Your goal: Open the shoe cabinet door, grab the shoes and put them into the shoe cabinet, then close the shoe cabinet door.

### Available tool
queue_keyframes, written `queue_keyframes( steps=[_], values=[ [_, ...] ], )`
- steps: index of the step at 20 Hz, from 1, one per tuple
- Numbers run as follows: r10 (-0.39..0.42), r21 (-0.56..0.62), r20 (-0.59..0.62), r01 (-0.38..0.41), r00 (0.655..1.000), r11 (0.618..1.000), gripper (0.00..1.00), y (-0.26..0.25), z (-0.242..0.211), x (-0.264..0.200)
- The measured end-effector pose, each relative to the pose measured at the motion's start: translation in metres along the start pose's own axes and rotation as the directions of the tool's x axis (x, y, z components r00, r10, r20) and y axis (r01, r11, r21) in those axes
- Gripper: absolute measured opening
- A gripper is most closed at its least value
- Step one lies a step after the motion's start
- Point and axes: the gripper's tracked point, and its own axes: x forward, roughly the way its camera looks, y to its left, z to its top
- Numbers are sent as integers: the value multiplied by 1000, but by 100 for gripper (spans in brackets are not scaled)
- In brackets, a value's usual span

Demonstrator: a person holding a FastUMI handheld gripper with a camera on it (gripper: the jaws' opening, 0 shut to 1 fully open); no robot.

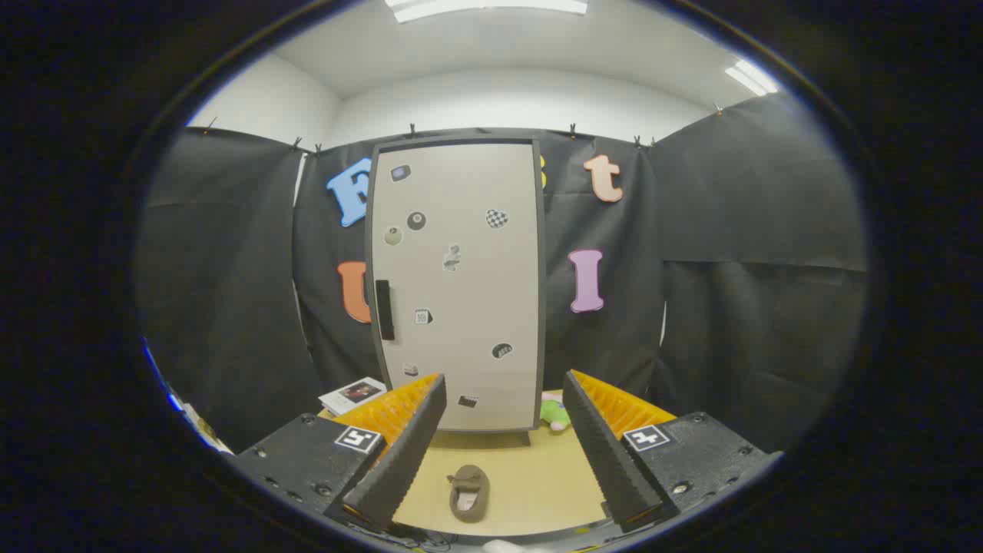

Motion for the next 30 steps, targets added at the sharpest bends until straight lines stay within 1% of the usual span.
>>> queue_keyframes(
  steps=[2,11,14,20,25,30],
  values=[
    [-15,0,-1,15,1000,1000,99,-1,1,-1],
    [-11,-19,-17,10,1000,1000,99,11,-4,-2],
    [-26,-19,-26,25,999,999,100,13,-8,-1],
    [-41,-8,-27,40,999,999,100,28,-15,14],
    [4,-3,-39,-4,999,1000,100,72,-24,51],
    [91,7,-26,-91,995,996,99,133,-15,106]
  ],
)
